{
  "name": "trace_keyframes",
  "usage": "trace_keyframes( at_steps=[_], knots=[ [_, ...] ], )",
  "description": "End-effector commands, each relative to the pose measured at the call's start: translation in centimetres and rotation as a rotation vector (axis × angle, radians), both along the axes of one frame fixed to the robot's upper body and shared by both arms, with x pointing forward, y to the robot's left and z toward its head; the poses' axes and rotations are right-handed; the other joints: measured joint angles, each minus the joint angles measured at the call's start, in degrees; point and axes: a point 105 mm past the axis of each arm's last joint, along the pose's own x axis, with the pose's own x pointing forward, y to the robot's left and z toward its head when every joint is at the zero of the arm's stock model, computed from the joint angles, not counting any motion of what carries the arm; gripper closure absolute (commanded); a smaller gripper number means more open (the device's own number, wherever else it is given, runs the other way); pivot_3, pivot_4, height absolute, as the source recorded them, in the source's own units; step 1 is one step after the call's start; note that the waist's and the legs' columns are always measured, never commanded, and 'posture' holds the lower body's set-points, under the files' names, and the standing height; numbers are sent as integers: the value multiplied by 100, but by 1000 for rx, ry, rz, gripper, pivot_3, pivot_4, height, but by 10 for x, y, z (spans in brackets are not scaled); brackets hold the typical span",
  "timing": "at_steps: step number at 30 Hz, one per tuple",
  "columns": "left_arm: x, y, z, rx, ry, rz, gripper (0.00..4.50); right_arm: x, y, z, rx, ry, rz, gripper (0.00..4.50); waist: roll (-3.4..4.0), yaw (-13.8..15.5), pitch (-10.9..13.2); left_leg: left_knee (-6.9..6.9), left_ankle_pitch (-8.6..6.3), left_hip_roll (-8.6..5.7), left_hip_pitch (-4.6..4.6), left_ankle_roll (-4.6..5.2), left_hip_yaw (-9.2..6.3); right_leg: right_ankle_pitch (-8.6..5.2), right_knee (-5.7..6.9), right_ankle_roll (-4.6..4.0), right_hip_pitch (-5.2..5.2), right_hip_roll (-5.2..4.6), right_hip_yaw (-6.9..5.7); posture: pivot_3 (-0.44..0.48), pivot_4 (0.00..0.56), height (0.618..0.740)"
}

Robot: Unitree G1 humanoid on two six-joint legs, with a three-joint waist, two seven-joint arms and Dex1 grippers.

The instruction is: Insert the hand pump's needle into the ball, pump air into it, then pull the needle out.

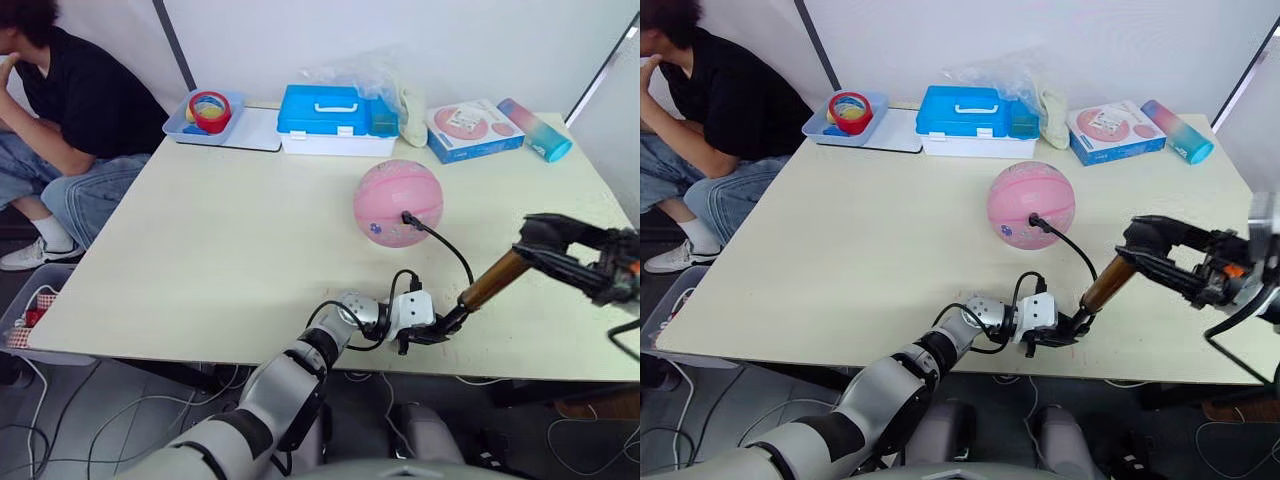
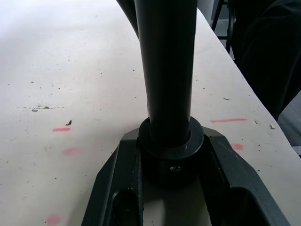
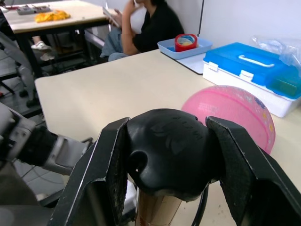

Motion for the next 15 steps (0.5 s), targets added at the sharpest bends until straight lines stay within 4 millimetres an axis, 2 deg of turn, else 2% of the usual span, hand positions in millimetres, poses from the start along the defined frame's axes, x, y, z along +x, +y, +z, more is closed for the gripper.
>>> trace_keyframes(
  at_steps=[1,6,9,12,15],
  knots=[
    [-17,-9,-10,44,19,-74,3419,9,0,-39,-36,63,-38,2457,-7,-3,-4,0,0,0,3,0,0,0,0,0,1,0,1,0,150,740],
    [-14,-9,-8,41,16,-66,3419,13,6,-70,-39,87,-52,2457,-7,-3,-5,0,0,0,8,0,1,0,1,0,4,1,1,0,150,740],
    [-14,-9,-8,41,15,-66,3419,14,8,-81,-45,92,-54,2457,-6,-3,-6,0,0,0,9,0,1,0,2,0,4,2,1,0,150,740],
    [-15,-9,-8,41,17,-69,3419,16,7,-78,-39,73,-53,2457,-6,-2,-5,1,0,0,9,0,2,0,2,0,4,1,2,0,150,740],
    [-15,-9,-8,41,18,-72,3419,16,6,-64,-25,36,-44,2457,-6,-1,-5,0,0,0,9,0,1,0,2,-1,4,2,1,0,150,740]
  ],
)
